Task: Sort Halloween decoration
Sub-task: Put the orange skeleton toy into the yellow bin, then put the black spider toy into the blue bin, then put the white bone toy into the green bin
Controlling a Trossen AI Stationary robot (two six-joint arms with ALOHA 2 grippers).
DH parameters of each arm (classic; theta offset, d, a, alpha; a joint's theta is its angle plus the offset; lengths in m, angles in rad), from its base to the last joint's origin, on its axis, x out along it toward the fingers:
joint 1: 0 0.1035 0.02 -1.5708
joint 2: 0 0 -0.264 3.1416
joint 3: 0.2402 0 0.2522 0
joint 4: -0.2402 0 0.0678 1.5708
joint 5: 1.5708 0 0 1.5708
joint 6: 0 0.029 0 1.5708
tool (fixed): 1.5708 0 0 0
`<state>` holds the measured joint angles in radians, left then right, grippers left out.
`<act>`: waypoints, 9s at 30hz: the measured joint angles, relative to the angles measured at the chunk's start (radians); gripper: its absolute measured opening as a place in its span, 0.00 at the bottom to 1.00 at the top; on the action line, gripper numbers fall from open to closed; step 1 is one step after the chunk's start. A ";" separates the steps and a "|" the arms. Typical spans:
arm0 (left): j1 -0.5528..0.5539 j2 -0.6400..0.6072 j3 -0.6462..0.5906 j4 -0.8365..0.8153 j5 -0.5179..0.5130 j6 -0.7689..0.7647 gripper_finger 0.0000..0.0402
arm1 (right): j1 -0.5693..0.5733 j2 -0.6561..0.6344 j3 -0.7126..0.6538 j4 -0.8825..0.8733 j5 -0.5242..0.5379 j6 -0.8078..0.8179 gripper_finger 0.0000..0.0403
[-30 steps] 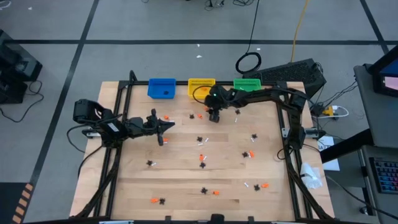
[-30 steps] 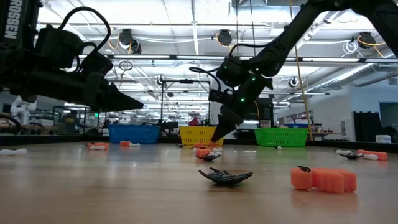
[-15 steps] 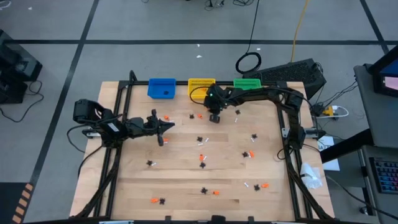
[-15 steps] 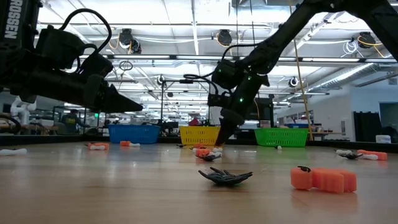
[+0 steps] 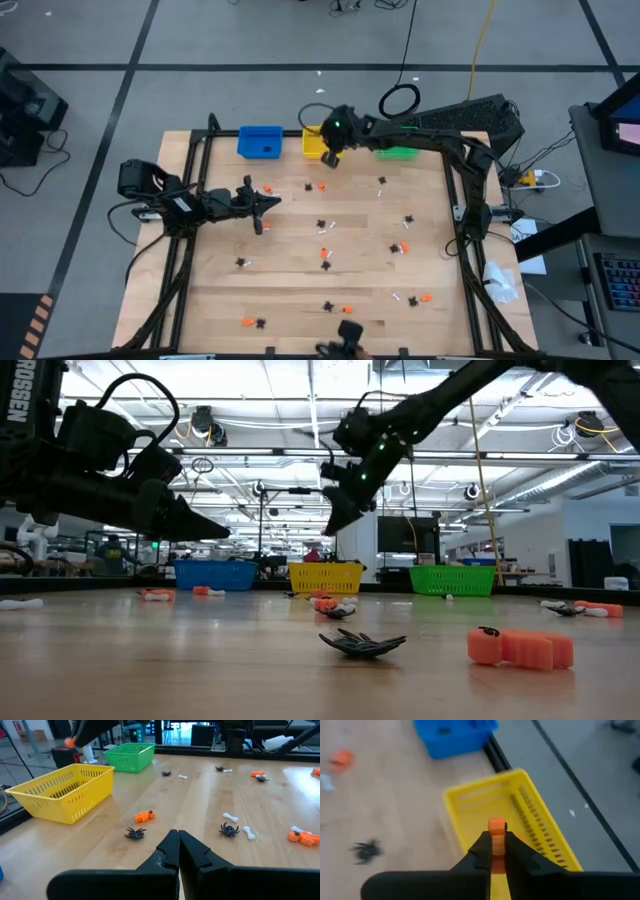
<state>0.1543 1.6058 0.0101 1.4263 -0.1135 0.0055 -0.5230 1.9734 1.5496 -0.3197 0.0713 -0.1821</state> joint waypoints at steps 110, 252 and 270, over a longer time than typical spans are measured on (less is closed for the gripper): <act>-0.141 -0.129 0.761 -2.214 -0.068 -0.079 0.31 | 0.218 -0.735 -0.990 0.651 0.037 0.180 0.00; -0.310 -0.210 0.816 -2.136 -0.025 -0.391 0.01 | 0.215 -0.735 -0.923 0.734 0.030 0.022 0.00; -0.269 0.016 0.817 -2.107 -0.022 -0.472 0.27 | 0.215 -0.735 -0.922 0.726 0.029 0.024 0.00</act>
<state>-0.1150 1.6216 0.8274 -0.6804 -0.1357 -0.4664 -0.3084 1.2385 0.6273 0.4058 0.1005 -0.1585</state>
